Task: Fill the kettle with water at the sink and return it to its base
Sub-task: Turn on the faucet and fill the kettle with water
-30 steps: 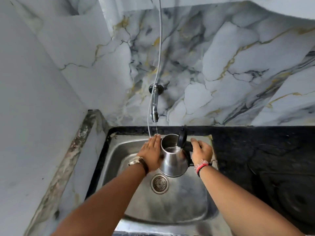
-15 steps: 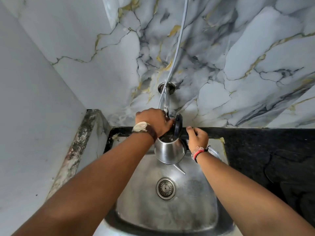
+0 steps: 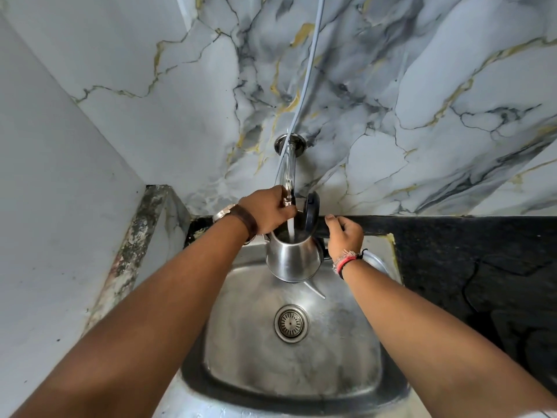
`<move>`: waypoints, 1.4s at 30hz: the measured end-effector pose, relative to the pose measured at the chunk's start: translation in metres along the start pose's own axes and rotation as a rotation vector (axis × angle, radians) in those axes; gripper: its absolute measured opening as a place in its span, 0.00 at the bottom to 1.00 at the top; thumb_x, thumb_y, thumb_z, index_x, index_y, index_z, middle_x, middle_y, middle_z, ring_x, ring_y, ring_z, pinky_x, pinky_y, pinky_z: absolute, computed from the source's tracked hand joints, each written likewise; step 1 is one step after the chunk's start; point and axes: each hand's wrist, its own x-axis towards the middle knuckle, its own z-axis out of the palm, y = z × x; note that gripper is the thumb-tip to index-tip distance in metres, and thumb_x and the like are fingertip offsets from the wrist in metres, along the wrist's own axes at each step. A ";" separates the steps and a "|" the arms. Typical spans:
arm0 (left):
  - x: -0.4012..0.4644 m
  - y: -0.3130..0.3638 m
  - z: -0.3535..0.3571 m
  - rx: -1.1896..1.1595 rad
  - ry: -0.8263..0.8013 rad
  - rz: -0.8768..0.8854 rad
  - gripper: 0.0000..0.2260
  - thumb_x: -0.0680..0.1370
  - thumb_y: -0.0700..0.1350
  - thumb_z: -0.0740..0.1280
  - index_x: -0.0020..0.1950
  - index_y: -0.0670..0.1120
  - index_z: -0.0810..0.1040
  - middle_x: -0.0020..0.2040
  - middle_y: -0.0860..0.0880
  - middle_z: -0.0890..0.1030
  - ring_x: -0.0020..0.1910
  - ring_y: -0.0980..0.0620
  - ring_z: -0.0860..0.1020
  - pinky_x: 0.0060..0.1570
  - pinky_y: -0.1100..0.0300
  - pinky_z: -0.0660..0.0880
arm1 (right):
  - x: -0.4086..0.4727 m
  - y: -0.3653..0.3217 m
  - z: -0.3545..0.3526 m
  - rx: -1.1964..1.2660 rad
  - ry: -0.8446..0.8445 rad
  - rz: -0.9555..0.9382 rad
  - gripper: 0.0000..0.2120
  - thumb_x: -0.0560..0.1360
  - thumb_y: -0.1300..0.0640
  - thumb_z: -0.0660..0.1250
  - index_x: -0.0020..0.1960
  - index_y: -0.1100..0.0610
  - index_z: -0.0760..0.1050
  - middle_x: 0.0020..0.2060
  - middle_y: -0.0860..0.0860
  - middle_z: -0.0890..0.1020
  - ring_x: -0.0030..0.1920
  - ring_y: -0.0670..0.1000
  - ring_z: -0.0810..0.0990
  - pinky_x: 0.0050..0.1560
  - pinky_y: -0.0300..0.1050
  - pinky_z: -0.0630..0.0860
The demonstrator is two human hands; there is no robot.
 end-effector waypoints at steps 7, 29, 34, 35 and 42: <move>-0.027 -0.036 0.051 0.351 0.134 -0.031 0.36 0.75 0.45 0.64 0.81 0.50 0.53 0.78 0.46 0.65 0.75 0.39 0.65 0.71 0.38 0.64 | -0.005 -0.005 -0.005 -0.020 0.034 -0.023 0.24 0.77 0.52 0.69 0.28 0.55 0.61 0.21 0.43 0.60 0.26 0.46 0.58 0.29 0.43 0.57; -0.036 -0.059 0.113 0.558 0.176 0.030 0.39 0.78 0.49 0.56 0.79 0.43 0.32 0.81 0.44 0.35 0.80 0.41 0.35 0.76 0.39 0.34 | -0.019 -0.005 -0.019 -0.071 0.063 -0.028 0.26 0.77 0.53 0.70 0.27 0.53 0.60 0.18 0.44 0.61 0.25 0.46 0.59 0.31 0.45 0.56; -0.038 -0.060 0.113 0.559 0.169 0.030 0.40 0.78 0.49 0.57 0.80 0.42 0.33 0.82 0.43 0.36 0.80 0.40 0.37 0.77 0.39 0.35 | -0.022 -0.006 -0.018 -0.068 0.065 -0.010 0.25 0.77 0.52 0.70 0.27 0.53 0.61 0.19 0.44 0.61 0.25 0.45 0.59 0.28 0.43 0.57; -0.038 -0.060 0.113 0.557 0.172 0.030 0.40 0.78 0.49 0.57 0.80 0.42 0.34 0.82 0.43 0.36 0.80 0.40 0.37 0.77 0.39 0.36 | -0.022 -0.006 -0.018 -0.068 0.063 -0.011 0.25 0.77 0.52 0.70 0.27 0.54 0.61 0.18 0.44 0.61 0.25 0.45 0.59 0.28 0.42 0.57; -0.040 -0.060 0.114 0.540 0.172 0.023 0.40 0.78 0.48 0.57 0.80 0.42 0.34 0.82 0.43 0.36 0.80 0.41 0.36 0.77 0.40 0.36 | -0.025 -0.008 -0.018 -0.079 0.060 -0.001 0.26 0.78 0.54 0.70 0.27 0.54 0.61 0.17 0.43 0.63 0.23 0.45 0.60 0.25 0.37 0.57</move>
